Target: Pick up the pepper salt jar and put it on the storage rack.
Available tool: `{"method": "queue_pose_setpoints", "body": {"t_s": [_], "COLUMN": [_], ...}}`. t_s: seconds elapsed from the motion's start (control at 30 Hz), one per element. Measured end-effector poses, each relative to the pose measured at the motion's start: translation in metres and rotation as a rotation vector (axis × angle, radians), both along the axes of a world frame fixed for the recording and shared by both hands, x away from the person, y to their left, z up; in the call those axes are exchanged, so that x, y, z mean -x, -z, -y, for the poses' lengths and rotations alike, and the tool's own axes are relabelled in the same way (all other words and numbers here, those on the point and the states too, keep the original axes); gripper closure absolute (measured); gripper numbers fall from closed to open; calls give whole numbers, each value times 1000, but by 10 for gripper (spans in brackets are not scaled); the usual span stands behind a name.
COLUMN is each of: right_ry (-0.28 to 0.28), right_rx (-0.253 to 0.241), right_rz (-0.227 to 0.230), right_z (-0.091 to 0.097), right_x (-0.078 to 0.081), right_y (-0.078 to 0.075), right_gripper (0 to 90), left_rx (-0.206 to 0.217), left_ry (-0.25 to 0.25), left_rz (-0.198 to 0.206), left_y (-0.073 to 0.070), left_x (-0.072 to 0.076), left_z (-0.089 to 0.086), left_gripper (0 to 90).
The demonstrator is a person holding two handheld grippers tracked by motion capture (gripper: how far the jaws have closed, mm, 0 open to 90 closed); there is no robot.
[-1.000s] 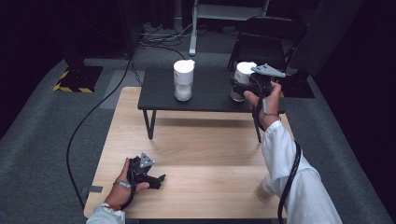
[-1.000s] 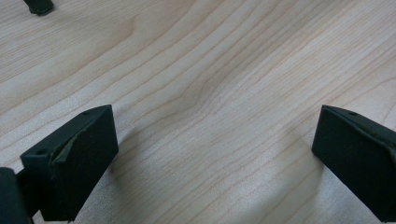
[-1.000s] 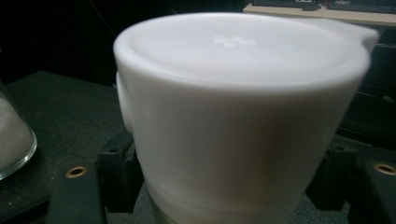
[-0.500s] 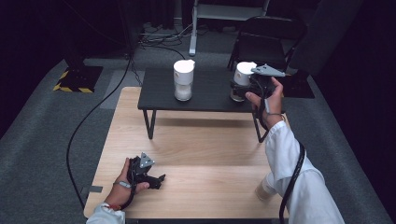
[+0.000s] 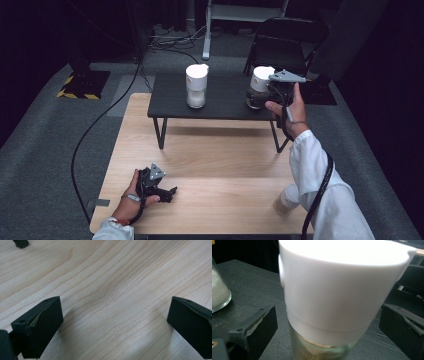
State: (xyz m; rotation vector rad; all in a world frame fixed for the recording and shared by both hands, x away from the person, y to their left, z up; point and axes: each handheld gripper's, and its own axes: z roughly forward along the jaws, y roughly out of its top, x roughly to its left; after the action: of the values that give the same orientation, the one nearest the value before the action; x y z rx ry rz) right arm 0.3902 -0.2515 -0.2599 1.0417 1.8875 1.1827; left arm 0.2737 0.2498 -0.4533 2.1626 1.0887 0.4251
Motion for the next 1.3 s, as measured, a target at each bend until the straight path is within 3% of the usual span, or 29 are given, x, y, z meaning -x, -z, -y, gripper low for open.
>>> {"method": "queue_pose_setpoints", "body": {"t_s": [0.4,0.97,1.3], "right_ry": [-30,-44,-60], "right_rx": [23,38,52], "right_rz": [34,103,109], "right_z": [7,27,39], "right_x": [18,49,62], "right_y": [1,28,41], "right_gripper": [14,14,14], "left_rx": [0,0,-1], "left_ry": [0,0,1], "left_rz": [0,0,0], "left_y": [0,0,0], "left_x": [0,0,0], "left_z": [0,0,0], "left_gripper": [0,0,0]}}
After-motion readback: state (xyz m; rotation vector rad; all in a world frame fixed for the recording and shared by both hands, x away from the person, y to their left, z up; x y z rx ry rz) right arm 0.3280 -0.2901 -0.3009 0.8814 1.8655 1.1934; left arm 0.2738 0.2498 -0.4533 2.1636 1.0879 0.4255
